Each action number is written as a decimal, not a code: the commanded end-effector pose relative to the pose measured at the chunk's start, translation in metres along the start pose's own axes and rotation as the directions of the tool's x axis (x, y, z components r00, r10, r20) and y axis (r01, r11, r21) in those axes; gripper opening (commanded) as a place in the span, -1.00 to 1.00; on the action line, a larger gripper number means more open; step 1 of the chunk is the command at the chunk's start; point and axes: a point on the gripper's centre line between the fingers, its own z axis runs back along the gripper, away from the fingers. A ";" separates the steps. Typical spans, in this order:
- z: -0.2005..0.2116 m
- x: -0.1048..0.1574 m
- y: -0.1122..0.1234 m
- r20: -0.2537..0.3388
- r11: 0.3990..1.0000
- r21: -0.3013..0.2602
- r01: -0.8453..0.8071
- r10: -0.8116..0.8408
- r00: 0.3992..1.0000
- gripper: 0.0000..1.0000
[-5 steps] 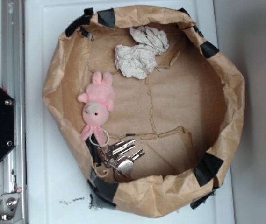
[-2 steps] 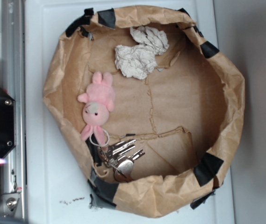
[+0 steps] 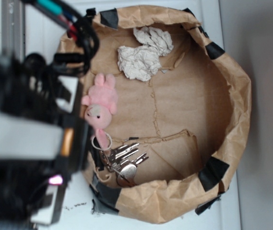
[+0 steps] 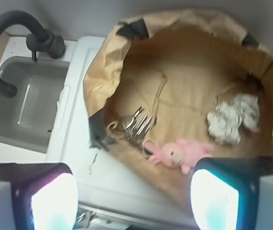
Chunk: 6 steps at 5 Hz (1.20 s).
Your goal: Grab the silver keys.
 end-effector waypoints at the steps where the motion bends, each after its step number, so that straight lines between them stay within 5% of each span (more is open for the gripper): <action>1: -0.036 0.019 0.036 0.015 0.999 -0.010 0.037 -0.037 0.999 1.00; 2: -0.058 0.036 0.045 -0.025 1.000 0.002 -0.016 0.016 1.000 1.00; 3: -0.076 0.047 0.048 -0.121 0.997 -0.076 -0.027 0.018 0.992 1.00; 4: -0.097 0.050 0.052 -0.147 0.998 -0.059 -0.021 0.012 0.989 1.00; 6: -0.116 0.022 0.042 -0.192 0.993 -0.091 0.079 -0.095 0.977 1.00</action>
